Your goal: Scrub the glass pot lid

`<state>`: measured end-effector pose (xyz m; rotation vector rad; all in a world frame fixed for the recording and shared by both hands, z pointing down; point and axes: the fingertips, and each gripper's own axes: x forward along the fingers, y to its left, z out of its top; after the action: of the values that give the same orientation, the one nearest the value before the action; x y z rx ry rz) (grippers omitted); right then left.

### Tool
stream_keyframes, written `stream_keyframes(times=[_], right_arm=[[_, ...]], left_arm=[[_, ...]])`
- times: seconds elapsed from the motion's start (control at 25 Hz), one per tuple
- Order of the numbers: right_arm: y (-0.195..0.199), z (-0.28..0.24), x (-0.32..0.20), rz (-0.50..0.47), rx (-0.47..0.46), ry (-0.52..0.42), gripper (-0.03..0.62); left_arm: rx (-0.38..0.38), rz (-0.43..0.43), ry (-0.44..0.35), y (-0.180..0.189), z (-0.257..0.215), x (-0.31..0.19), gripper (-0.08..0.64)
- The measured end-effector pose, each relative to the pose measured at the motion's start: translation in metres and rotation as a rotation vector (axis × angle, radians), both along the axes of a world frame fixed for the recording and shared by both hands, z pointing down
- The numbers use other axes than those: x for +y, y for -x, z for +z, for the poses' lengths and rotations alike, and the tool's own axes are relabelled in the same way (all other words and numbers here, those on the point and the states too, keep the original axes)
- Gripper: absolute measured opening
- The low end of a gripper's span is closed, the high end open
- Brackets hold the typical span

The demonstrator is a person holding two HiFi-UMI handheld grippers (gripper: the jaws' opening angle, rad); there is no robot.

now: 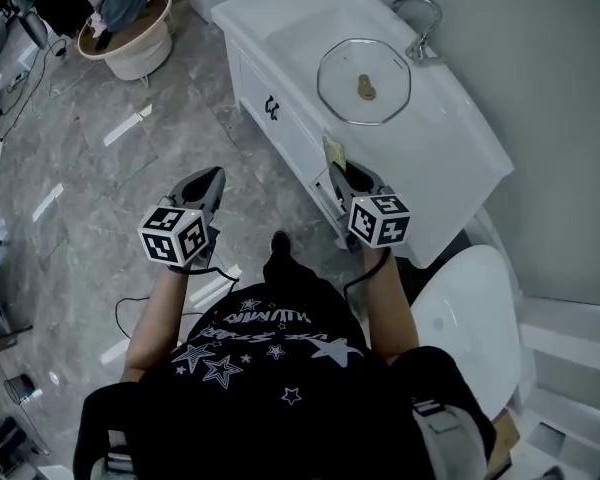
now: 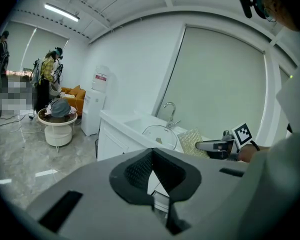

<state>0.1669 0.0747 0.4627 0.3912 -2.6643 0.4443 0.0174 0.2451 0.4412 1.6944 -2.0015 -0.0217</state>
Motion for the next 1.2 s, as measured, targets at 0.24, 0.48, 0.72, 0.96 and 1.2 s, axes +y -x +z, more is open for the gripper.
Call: stream_keyframes(times=[0.24,0.48,0.72,0.96,1.2], right_arm=[[0.012,-0.006,-0.06,0.014,-0.016,0.001,0.067],[0.023,-0.012,-0.116,0.035,-0.026,-0.003,0.067],[0.029,-0.016,-0.153,0.069,-0.035,-0.002,0.067],[0.034,-0.01,-0.166,0.103,-0.023,0.002,0.067],[0.038,-0.001,-0.188,0.184,-0.002,0.002,0.067]], left_arm=[[-0.012,0.022,0.014,0.015,-0.004,-0.063,0.008],[-0.027,0.037,0.014,0.03,-0.009,-0.12,0.008],[-0.032,0.059,0.006,0.037,-0.017,-0.159,0.008],[-0.039,0.09,0.012,0.048,-0.015,-0.176,0.008],[-0.042,0.163,-0.007,0.071,-0.011,-0.216,0.008]])
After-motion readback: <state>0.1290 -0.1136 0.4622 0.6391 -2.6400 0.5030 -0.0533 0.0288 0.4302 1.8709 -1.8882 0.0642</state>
